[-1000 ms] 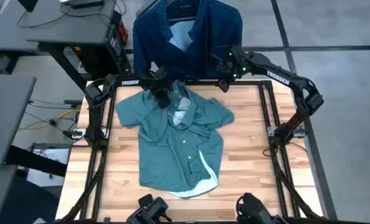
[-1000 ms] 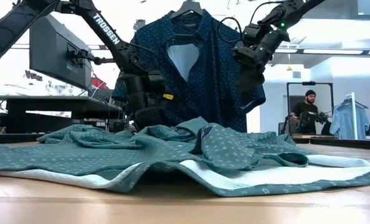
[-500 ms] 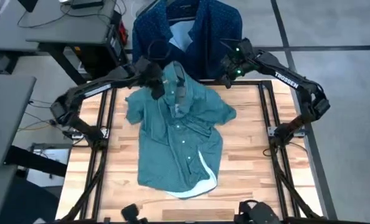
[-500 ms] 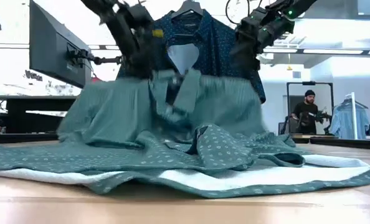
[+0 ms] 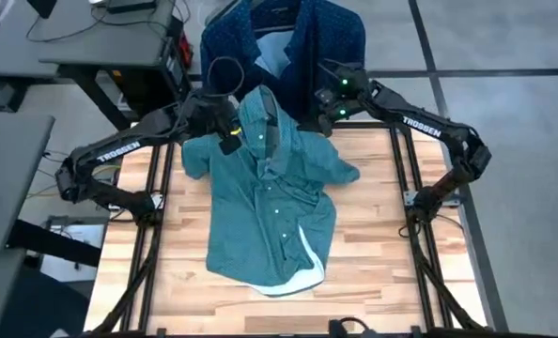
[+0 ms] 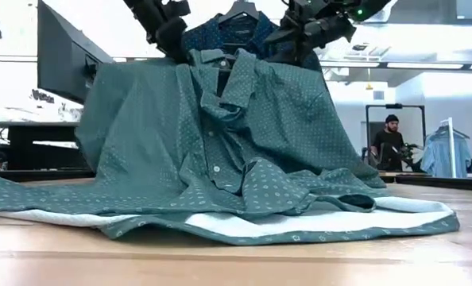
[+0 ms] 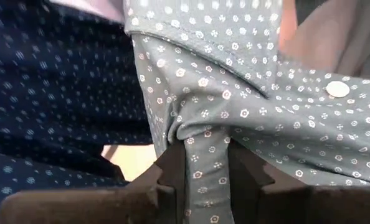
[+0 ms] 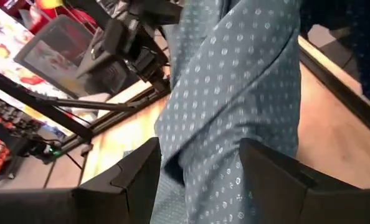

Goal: Hang clothes
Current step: Hang the green polo shirt on the rack

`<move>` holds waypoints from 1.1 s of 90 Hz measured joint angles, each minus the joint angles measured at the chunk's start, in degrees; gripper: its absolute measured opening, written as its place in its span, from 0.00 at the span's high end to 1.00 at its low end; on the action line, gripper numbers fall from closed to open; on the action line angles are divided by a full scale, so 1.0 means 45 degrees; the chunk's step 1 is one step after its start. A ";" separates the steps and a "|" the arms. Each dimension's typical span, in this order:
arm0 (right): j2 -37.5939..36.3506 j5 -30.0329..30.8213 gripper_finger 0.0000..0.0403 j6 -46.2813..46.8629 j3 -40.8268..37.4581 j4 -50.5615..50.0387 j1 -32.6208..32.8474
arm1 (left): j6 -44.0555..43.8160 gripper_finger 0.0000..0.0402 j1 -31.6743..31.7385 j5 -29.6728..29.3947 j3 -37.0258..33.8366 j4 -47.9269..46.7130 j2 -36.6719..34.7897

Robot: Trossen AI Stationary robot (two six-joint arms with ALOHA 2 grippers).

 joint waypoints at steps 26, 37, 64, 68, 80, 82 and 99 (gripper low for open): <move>0.0016 0.0352 0.49 0.0026 -0.0012 0.0137 0.0089 | 0.0290 0.85 -0.0731 -0.0443 0.0010 -0.0143 -0.0638; -0.0276 0.0406 0.49 0.0024 -0.0011 0.0191 -0.0393 | 0.0416 0.85 -0.0731 -0.0376 0.0028 -0.0422 -0.0719; -0.0024 0.0304 0.49 -0.0492 -0.0007 -0.0661 0.0085 | 0.0748 0.85 -0.0731 -0.0339 0.0029 -0.0216 -0.0705; 0.0002 0.0320 0.49 -0.0707 -0.0011 -0.0856 0.0260 | 0.0748 0.85 -0.0731 -0.0336 0.0029 -0.0122 -0.0705; -0.0021 0.0363 0.49 -0.1065 -0.0012 -0.1001 0.0564 | 0.0814 0.85 -0.0741 -0.0274 0.0029 0.0138 -0.0795; -0.0021 0.0365 0.49 -0.1071 -0.0012 -0.1005 0.0574 | 0.0804 0.85 -0.0741 -0.0290 0.0029 0.0201 -0.0816; -0.0021 0.0755 0.49 -0.1312 -0.0012 -0.1087 0.0407 | 0.0780 0.85 -0.0815 -0.0232 0.0029 0.0735 -0.1165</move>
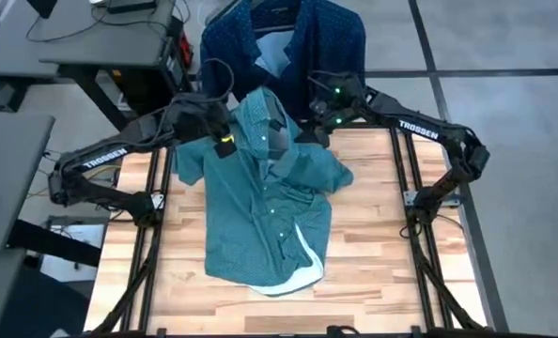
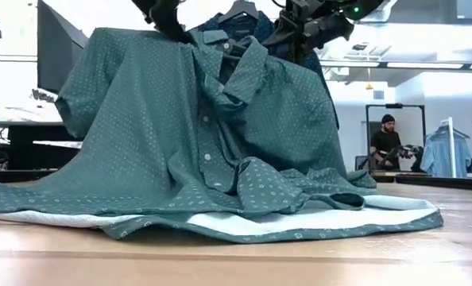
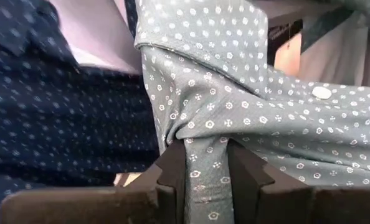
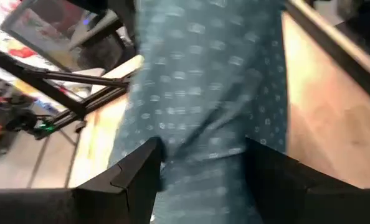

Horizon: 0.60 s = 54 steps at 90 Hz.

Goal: Hang clothes
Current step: Hang the green polo shirt on the rack

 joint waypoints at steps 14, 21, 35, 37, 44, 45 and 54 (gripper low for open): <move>0.0005 -0.1338 0.49 0.0585 0.0000 0.0420 -0.0332 | -0.0180 0.85 -0.0057 0.0003 0.0000 0.0115 -0.0256; 0.0000 -0.1689 0.51 0.0636 0.0005 0.0558 -0.0139 | -0.0275 0.85 -0.0057 0.0019 0.0000 0.0130 -0.0296; 0.0005 -0.1696 0.59 0.0569 0.0005 0.0556 0.0216 | -0.0316 0.85 -0.0067 0.0124 0.0000 0.0211 -0.0298; 0.0005 -0.1687 0.62 0.0546 0.0005 0.0582 0.0254 | -0.0325 0.85 -0.0067 0.0121 0.0000 0.0227 -0.0298; 0.0005 -0.1645 0.73 0.0353 0.0005 0.0575 0.0248 | -0.0318 0.85 -0.0065 0.0133 0.0000 0.0232 -0.0298; 0.0005 -0.1644 0.75 0.0332 0.0005 0.0568 0.0248 | -0.0318 0.85 -0.0065 0.0138 0.0000 0.0231 -0.0298; 0.0004 -0.1706 0.93 0.0192 0.0005 0.0583 0.0113 | -0.0321 0.85 -0.0072 0.0158 0.0000 0.0169 -0.0298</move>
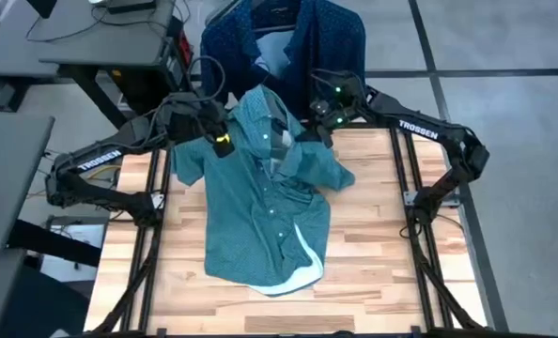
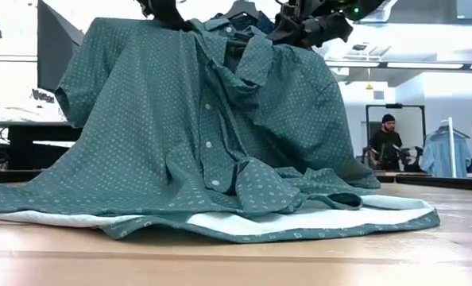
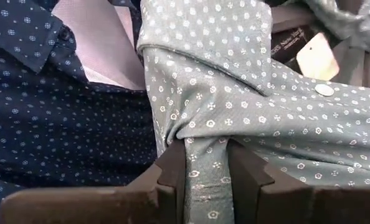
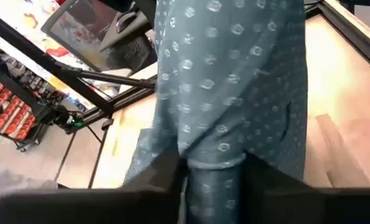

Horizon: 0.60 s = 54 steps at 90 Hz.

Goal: Hang clothes
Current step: Hang the green polo shirt on the rack

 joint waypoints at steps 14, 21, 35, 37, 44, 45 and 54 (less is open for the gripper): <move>-0.0018 0.0543 0.93 -0.0585 0.0018 0.0295 -0.0394 | -0.1848 0.75 0.0216 0.0310 0.0000 -0.0146 0.0029; 0.0012 0.0809 0.93 -0.0930 0.0241 -0.0049 -0.0695 | -0.2923 0.64 0.0528 0.0474 0.0029 -0.0607 -0.0018; 0.0020 0.1067 0.94 -0.2102 0.1404 -0.1012 -0.1677 | -0.4150 0.52 0.1488 0.1338 0.0015 -0.2207 0.0010; 0.0018 0.1068 0.94 -0.2273 0.1611 -0.1175 -0.1836 | -0.4191 0.51 0.1618 0.1397 0.0015 -0.2305 0.0010; 0.0001 0.1027 0.94 -0.2776 0.2220 -0.1638 -0.2332 | -0.4138 0.50 0.1923 0.1453 0.0019 -0.2296 -0.0005; 0.0004 0.1024 0.94 -0.2835 0.2311 -0.1699 -0.2391 | -0.4125 0.50 0.1945 0.1448 0.0019 -0.2270 -0.0005; 0.0006 0.1030 0.94 -0.3418 0.3185 -0.2315 -0.2913 | -0.4048 0.50 0.2136 0.1503 0.0207 -0.1882 0.0012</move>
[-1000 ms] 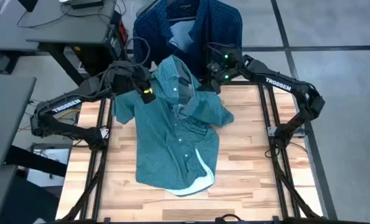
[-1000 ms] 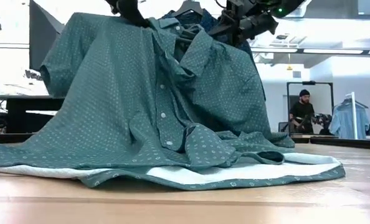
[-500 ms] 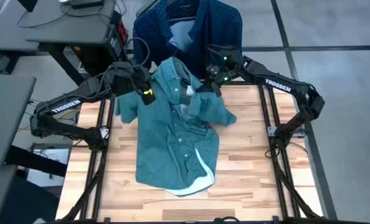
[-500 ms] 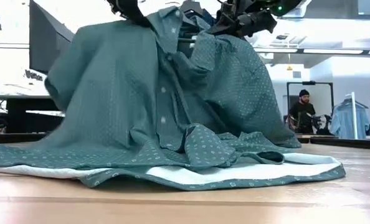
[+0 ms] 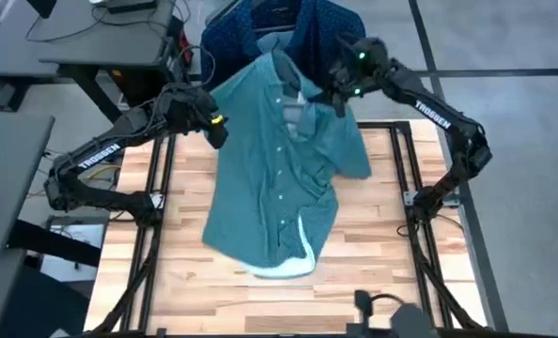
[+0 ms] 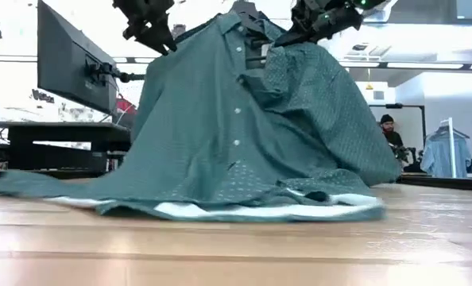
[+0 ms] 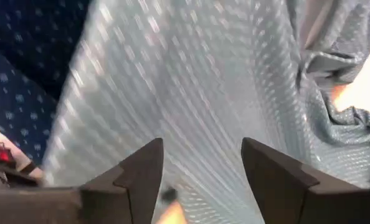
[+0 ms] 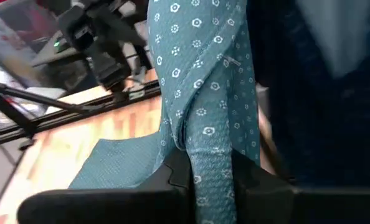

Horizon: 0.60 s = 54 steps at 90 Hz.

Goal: Hang clothes
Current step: Hang the green polo shirt on the rack

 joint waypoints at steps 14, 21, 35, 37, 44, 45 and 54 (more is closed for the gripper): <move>-0.0034 -0.0018 0.94 -0.0495 0.1137 -0.0042 -0.0667 | 0.0330 0.50 0.0441 0.0000 0.0753 0.0742 -0.0012; -0.0044 -0.0040 0.94 -0.0494 0.1348 -0.0063 -0.0882 | 0.0277 0.50 0.0665 -0.0003 0.1153 0.0995 0.0003; -0.0019 -0.0394 0.94 -0.0504 0.1400 -0.0759 -0.0823 | 0.0361 0.50 0.1039 0.0577 0.2134 0.1182 0.0122; -0.0019 -0.0413 0.94 -0.0577 0.1400 -0.0876 -0.0760 | 0.0376 0.50 0.1051 0.0685 0.2268 0.1168 0.0174; -0.0021 -0.0507 0.94 -0.0880 0.1400 -0.1331 -0.0494 | 0.0873 0.50 0.1043 0.0911 0.2655 0.1043 0.0322; -0.0021 -0.0517 0.94 -0.0888 0.1400 -0.1375 -0.0461 | 0.0976 0.50 0.1039 0.0948 0.2704 0.1041 0.0346; -0.0019 -0.0533 0.94 -0.0917 0.1400 -0.1523 -0.0144 | 0.1661 0.50 0.1025 0.1247 0.3154 0.0991 0.0638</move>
